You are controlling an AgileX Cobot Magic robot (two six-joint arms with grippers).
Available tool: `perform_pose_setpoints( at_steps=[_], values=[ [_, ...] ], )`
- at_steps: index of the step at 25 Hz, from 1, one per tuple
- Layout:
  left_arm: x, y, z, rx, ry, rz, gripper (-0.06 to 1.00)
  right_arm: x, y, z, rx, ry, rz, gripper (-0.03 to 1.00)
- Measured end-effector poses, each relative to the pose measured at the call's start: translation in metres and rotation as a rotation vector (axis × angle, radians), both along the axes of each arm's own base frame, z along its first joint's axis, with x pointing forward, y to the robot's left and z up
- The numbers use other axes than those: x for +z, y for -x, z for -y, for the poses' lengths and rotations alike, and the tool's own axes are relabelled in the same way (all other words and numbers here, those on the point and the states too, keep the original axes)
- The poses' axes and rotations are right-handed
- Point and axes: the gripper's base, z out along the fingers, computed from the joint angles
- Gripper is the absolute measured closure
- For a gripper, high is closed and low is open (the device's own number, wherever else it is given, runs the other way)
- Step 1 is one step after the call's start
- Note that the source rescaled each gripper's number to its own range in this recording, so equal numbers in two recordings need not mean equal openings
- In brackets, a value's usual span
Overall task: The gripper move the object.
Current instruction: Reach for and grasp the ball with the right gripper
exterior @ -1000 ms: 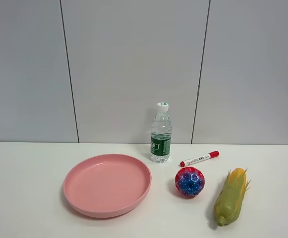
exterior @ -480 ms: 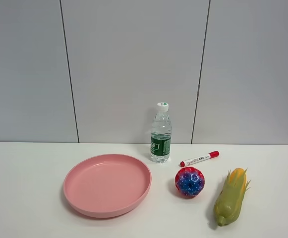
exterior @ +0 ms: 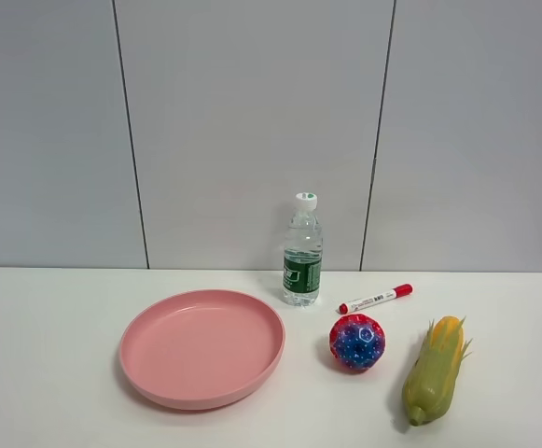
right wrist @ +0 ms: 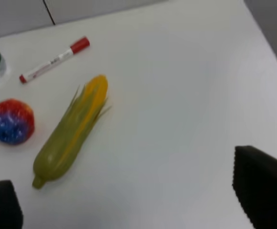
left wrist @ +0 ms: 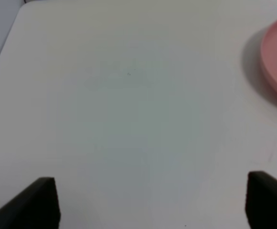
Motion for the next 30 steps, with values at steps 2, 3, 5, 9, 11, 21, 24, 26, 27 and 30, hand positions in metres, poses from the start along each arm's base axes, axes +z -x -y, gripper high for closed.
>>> perform_pose_setpoints(
  at_steps=[2, 3, 5, 9, 11, 21, 24, 26, 27, 30],
  values=[
    [0.000, 0.000, 0.000, 0.000, 0.000, 0.000, -0.06, 0.018, -0.022, -0.001, 0.037, -0.008, -0.024, 0.16],
    [0.000, 0.000, 0.000, 0.000, 0.000, 0.000, -0.06, 0.023, -0.035, -0.002, 0.061, -0.015, -0.050, 0.16],
    [0.000, 0.000, 0.000, 0.000, 0.000, 0.000, -0.06, 0.029, -0.061, -0.006, 0.124, -0.060, -0.103, 0.16],
    [0.000, 0.000, 0.000, 0.000, 0.000, 0.000, -0.06, 0.027, -0.115, -0.016, 0.259, -0.192, -0.200, 0.16],
    [0.000, 0.000, 0.000, 0.000, 0.000, 0.000, -0.06, 0.021, -0.140, -0.020, 0.297, -0.273, -0.247, 0.16],
    [0.000, 0.000, 0.000, 0.000, 0.000, 0.000, -0.06, 0.006, -0.219, -0.089, 0.610, -0.195, -0.375, 0.42],
    [0.000, 0.000, 0.000, 0.000, 0.000, 0.000, -0.06, 0.003, -0.232, -0.119, 0.632, -0.104, -0.439, 0.52],
    [0.000, 0.000, 0.000, 0.000, 0.000, 0.000, -0.06, -0.003, -0.241, -0.128, 0.600, -0.016, -0.482, 0.54],
    [0.000, 0.000, 0.000, 0.000, 0.000, 0.000, -0.06, -0.008, -0.245, -0.130, 0.578, 0.023, -0.509, 0.54],
    [0.000, 0.000, 0.000, 0.000, 0.000, 0.000, -0.06, -0.026, -0.252, -0.134, 0.549, 0.130, -0.588, 0.54]
  ],
)
